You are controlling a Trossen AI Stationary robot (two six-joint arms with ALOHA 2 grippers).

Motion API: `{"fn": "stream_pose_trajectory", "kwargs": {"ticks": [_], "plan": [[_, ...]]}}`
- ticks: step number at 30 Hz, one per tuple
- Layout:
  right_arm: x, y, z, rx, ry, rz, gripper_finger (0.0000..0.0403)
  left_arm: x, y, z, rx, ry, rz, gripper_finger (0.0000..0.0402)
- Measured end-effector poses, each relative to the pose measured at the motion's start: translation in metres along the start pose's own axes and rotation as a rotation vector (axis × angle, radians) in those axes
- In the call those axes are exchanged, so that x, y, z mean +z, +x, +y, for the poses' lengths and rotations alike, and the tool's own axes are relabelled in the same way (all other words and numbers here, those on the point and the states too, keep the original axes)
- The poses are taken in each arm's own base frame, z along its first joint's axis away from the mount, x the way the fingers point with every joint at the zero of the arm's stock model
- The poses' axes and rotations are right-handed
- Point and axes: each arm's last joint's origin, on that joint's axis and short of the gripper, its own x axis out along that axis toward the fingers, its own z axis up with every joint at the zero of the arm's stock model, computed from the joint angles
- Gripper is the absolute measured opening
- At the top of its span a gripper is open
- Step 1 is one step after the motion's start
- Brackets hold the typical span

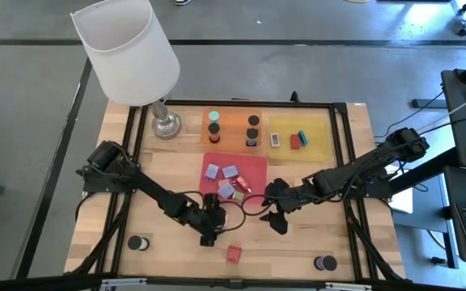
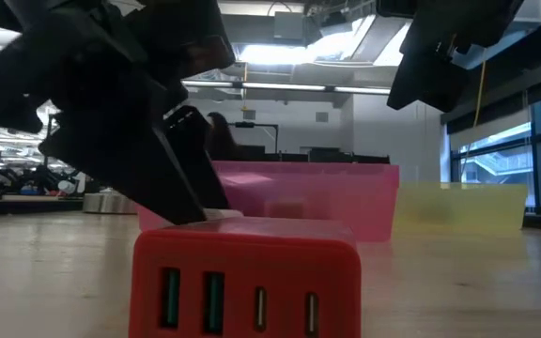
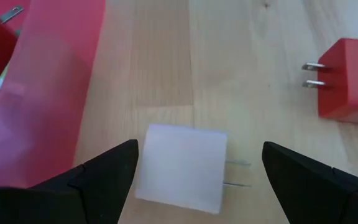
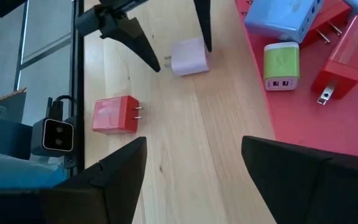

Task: Pick & Place Office items
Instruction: Put the white charger adapter into the red bin

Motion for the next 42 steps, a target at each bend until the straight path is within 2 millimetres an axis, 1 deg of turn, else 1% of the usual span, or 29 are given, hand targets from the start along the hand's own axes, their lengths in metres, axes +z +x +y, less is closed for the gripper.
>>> {"fn": "stream_pose_trajectory", "kwargs": {"ticks": [4, 8, 12, 18, 21, 24, 27, 31, 36, 39, 42], "plan": [[0.0, 0.0, 0.0, 0.0, 0.004, 0.0, 0.0265, -0.001, 0.0, 0.002, 0.031, 0.007, -0.007, 0.0336], [0.0, 0.0, 0.0, 0.0, 0.004, 0.0, 0.0265, -0.001, -0.001, 0.002, 0.011, 0.006, 0.006, 0.0318], [0.0, 0.0, 0.0, 0.0, 0.004, 0.0, 0.0265, -0.001, -0.001, 0.002, 0.002, 0.007, 0.015, 0.0283], [0.0, 0.0, 0.0, 0.0, 0.003, 0.0, 0.0265, -0.001, -0.001, 0.002, 0.001, 0.0, 0.014, 0.0216], [0.0, 0.0, 0.0, 0.0, 0.003, 0.0, 0.0265, 0.004, -0.001, -0.001, -0.007, -0.013, 0.005, 0.019], [0.0, 0.0, 0.0, 0.0, 0.003, 0.0, 0.0265, 0.013, -0.003, -0.005, -0.038, -0.028, -0.006, 0.019], [0.0, 0.0, 0.0, 0.0, 0.003, 0.0, 0.0265, 0.026, -0.007, -0.009, -0.055, -0.035, -0.045, 0.019], [0.0, 0.0, 0.0, 0.002, 0.003, 0.001, 0.0265, 0.042, -0.012, -0.014, -0.062, 0.0, -0.087, 0.0191], [0.0, 0.0, 0.0, 0.006, 0.003, 0.005, 0.0265, 0.056, -0.02, -0.012, 0.032, 0.053, -0.045, 0.0195], [0.0, 0.0, 0.0, 0.006, 0.003, 0.005, 0.0265, 0.068, -0.027, -0.007, 0.12, 0.023, -0.034, 0.0192], [0.0, 0.0, 0.0, 0.006, 0.002, 0.005, 0.0265, 0.082, -0.034, 0.003, 0.201, -0.028, -0.014, 0.0193]]}}
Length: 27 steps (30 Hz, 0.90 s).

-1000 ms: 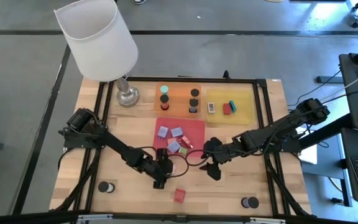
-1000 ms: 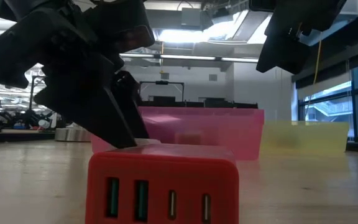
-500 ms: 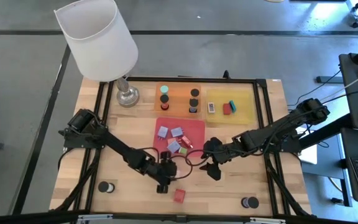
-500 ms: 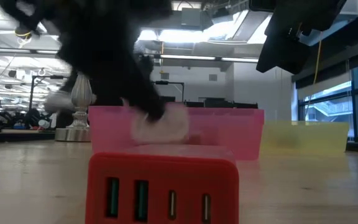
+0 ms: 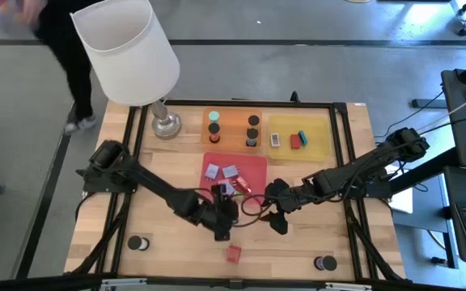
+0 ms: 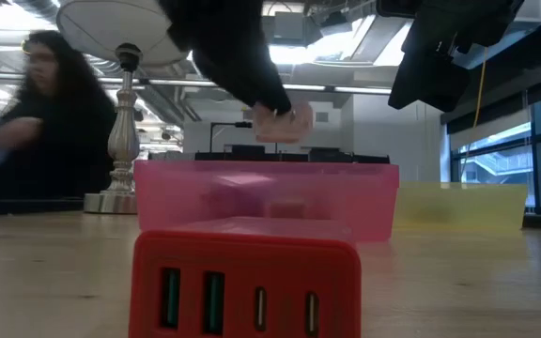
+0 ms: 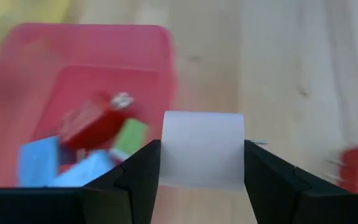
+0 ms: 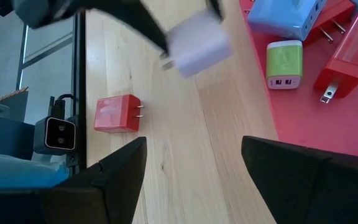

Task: Pick & Place Office items
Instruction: Put the white charger adapter into the red bin

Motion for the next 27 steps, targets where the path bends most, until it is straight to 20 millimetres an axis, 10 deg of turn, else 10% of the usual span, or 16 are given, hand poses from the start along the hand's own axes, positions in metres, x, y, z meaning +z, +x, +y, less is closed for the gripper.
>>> {"fn": "stream_pose_trajectory", "kwargs": {"ticks": [11, 27], "plan": [[0.0, 0.0, 0.0, 0.0, 0.002, 0.0, 0.0265, 0.026, 0.005, 0.062, 0.196, -0.184, 0.145, 0.0193], [0.0, 0.0, 0.0, 0.0, 0.054, 0.0, 0.0265, -0.017, 0.04, 0.104, 0.35, -0.374, 0.252, 0.0193]]}}
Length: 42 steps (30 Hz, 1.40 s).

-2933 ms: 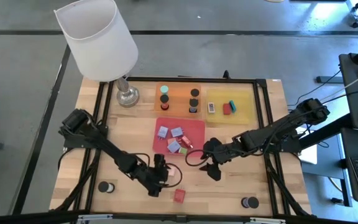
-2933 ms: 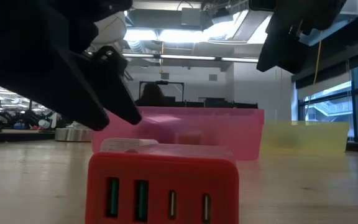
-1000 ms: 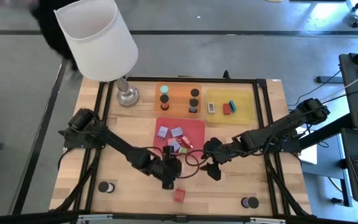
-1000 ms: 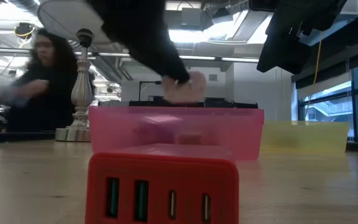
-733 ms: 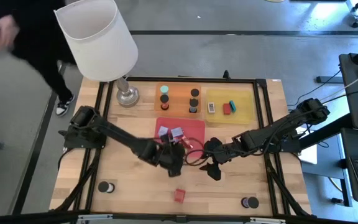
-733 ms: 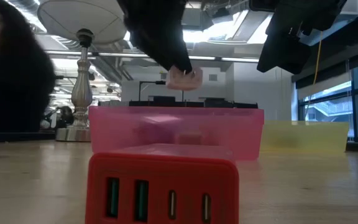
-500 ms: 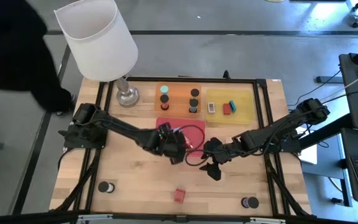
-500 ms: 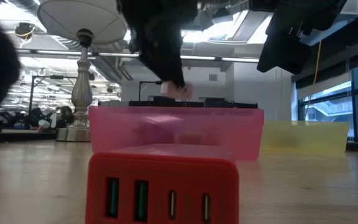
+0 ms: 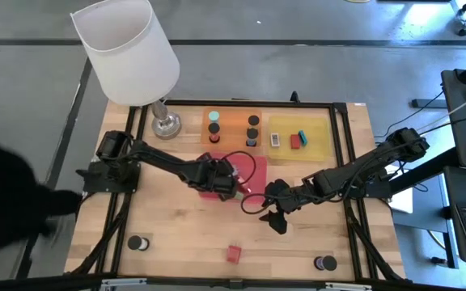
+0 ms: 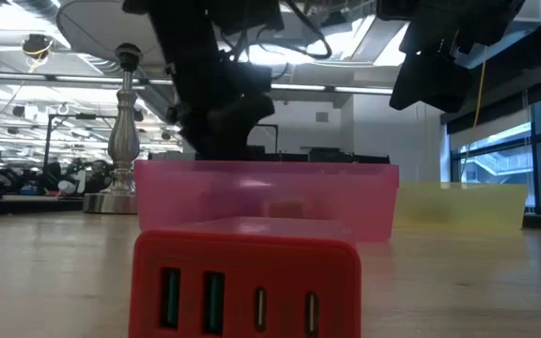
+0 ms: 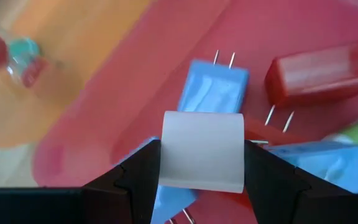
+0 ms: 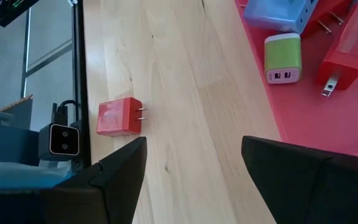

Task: Pick & Place Office items
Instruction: Put the white charger adapter into the red bin, then put the red charger adapter into the red bin

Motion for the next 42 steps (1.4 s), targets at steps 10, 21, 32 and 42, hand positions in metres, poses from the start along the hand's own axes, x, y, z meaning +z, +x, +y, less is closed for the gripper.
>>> {"fn": "stream_pose_trajectory", "kwargs": {"ticks": [10, 21, 32, 42], "plan": [[0.002, 0.0, -0.002, -0.065, -0.016, -0.063, 0.0265, -0.006, 0.005, 0.002, -0.001, -0.032, 0.022, 0.0197], [0.002, 0.0, -0.002, -0.071, -0.031, -0.067, 0.0265, -0.005, 0.004, 0.002, -0.035, -0.14, 0.069, 0.0253], [0.002, 0.0, -0.002, -0.071, -0.031, -0.067, 0.0265, 0.024, -0.016, 0.014, -0.092, -0.162, 0.225, 0.0255], [0.002, 0.0, -0.002, -0.066, -0.031, -0.062, 0.0265, 0.022, -0.056, -0.018, -0.233, -0.154, 0.217, 0.0253]]}}
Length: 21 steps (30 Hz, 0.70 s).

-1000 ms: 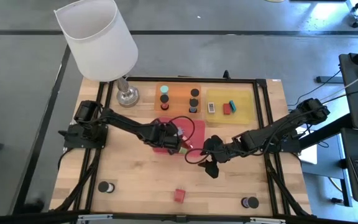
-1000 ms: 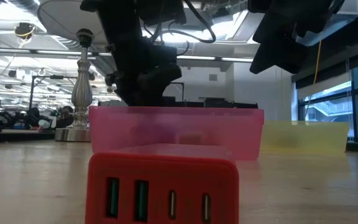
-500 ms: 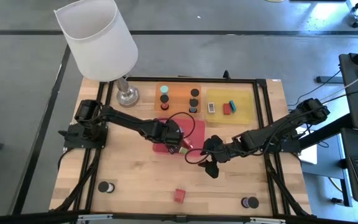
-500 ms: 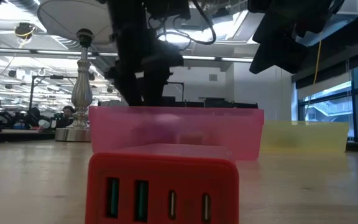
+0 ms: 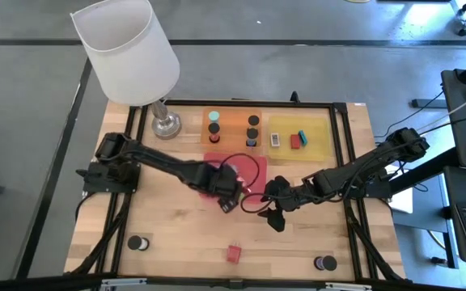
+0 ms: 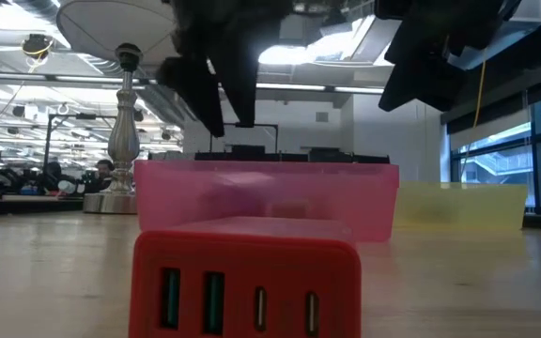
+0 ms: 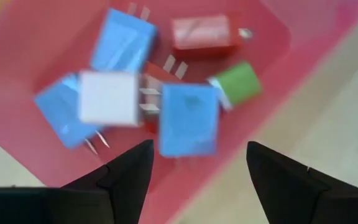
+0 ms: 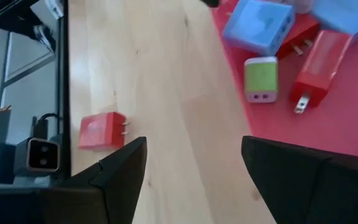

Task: Pick & Place Office items
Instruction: Put the red charger adapter into the red bin

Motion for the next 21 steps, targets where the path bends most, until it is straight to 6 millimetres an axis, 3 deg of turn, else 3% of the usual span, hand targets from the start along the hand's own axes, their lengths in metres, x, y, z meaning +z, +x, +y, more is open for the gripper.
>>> {"fn": "stream_pose_trajectory", "kwargs": {"ticks": [11, 21], "plan": [[-0.003, 0.0, 0.003, 0.116, 0.0, 0.106, 0.0265, -0.075, -0.017, -0.041, -0.048, -0.137, 0.027, 0.0254], [-0.003, 0.0, 0.004, 0.13, -0.057, 0.113, 0.0265, -0.127, -0.037, -0.061, -0.076, -0.347, -0.161, 0.0255]]}}
